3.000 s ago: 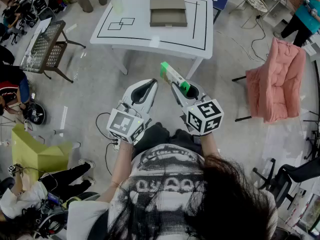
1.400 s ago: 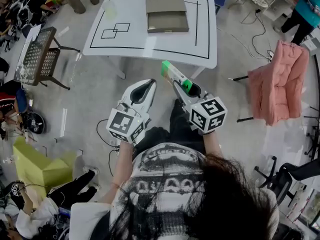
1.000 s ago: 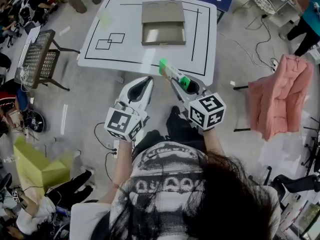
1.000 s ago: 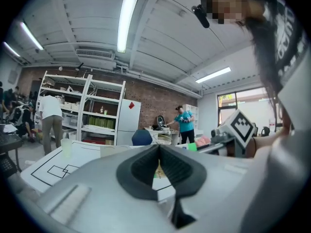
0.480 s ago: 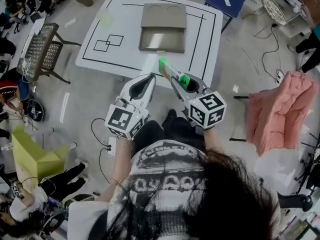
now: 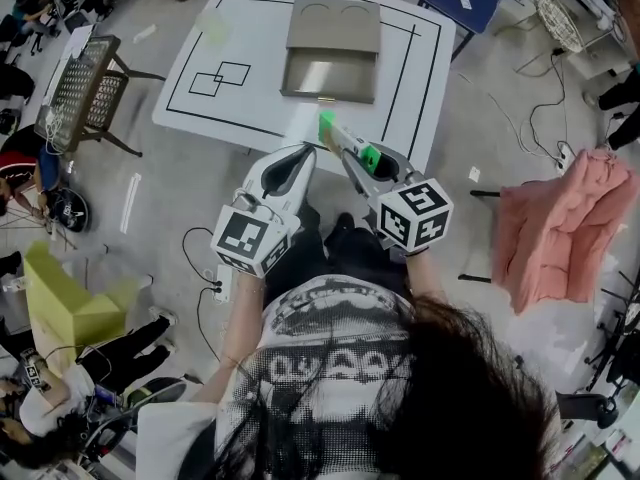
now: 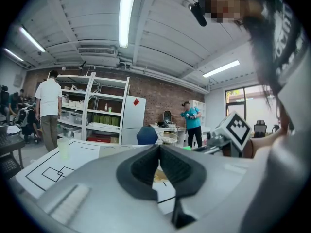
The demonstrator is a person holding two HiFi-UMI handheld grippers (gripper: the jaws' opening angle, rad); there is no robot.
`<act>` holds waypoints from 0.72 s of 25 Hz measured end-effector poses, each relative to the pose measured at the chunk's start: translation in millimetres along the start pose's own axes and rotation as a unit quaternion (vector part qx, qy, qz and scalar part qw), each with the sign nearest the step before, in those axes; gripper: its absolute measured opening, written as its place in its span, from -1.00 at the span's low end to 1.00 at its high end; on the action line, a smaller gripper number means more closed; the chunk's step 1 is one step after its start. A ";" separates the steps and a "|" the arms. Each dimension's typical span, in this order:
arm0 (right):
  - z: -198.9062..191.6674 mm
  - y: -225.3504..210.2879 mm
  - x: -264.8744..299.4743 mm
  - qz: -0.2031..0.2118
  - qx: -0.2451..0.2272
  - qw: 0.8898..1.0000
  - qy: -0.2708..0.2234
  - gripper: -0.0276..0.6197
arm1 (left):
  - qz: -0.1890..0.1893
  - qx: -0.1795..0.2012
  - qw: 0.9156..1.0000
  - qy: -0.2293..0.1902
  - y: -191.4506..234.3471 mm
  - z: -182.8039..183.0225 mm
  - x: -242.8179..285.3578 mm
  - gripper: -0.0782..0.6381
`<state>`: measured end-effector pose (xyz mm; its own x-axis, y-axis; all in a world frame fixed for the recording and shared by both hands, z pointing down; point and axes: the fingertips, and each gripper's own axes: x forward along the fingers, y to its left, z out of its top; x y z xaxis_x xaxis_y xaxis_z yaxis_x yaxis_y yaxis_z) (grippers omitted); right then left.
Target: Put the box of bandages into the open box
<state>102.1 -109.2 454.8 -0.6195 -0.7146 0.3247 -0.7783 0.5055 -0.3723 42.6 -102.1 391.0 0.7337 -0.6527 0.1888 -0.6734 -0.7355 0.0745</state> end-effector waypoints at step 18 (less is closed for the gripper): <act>27.6 -18.9 93.3 -0.048 0.017 0.999 0.014 -0.64 | -0.047 0.011 0.999 -0.013 102.3 23.8 23.6 -0.78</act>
<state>61.8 -198.7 468.2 -0.5446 -0.7452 0.3849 -0.8311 0.4180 -0.3668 -6.9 -197.1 379.8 0.7963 -0.5845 0.1557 -0.5990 -0.7978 0.0687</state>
